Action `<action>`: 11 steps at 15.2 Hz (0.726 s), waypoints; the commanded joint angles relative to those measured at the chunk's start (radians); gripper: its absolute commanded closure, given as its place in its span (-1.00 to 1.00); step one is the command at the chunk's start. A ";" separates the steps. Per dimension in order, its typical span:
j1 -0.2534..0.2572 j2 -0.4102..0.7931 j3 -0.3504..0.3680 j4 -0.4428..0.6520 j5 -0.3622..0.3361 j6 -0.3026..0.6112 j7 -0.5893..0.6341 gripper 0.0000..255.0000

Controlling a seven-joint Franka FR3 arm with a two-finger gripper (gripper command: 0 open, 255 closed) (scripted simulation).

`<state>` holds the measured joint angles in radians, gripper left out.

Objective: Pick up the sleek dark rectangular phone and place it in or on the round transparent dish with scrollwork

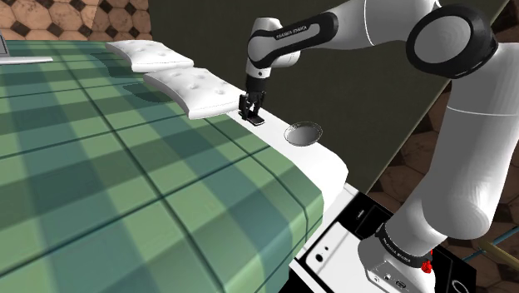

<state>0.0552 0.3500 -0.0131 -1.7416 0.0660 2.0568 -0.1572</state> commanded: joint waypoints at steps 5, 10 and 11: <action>0.001 -0.026 0.000 0.047 -0.003 -0.073 0.006 1.00; 0.001 -0.044 -0.001 0.090 -0.004 -0.133 0.010 1.00; 0.001 -0.046 -0.001 0.099 -0.005 -0.146 0.010 1.00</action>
<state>0.0562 0.3057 -0.0136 -1.6531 0.0617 1.9245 -0.1477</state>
